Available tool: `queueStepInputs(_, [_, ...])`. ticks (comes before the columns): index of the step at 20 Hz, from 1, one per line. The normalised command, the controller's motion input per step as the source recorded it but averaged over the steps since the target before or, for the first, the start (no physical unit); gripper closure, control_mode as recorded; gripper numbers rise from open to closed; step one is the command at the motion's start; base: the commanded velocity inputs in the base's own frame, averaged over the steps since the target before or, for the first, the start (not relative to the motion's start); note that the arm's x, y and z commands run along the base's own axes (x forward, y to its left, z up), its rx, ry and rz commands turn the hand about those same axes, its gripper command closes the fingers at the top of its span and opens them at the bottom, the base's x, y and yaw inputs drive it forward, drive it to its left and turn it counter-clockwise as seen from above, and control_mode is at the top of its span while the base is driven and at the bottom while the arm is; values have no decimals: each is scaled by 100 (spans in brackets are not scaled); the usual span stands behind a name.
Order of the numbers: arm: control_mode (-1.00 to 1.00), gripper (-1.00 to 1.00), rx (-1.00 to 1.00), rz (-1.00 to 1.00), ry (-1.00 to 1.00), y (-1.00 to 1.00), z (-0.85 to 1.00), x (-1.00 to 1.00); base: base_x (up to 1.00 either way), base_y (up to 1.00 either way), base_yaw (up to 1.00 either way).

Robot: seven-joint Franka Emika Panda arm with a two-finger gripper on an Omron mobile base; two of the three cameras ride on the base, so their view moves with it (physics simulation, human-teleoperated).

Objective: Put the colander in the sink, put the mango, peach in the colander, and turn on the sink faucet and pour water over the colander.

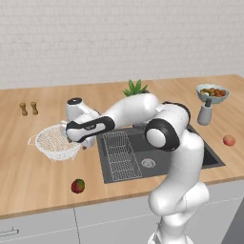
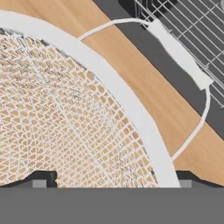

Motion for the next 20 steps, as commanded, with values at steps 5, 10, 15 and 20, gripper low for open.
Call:
queueStepInputs(5, [-100,-100,0,0,0,0,-64,0,0,0,0])
queueStepInputs(10, [-100,100,0,0,0,0,-43,0,0,0,0])
queueStepInputs(15, [-100,100,1,0,0,0,-21,-4,0,0,0])
queueStepInputs(20, [-100,100,6,0,-2,-6,4,-1,0,0,0])
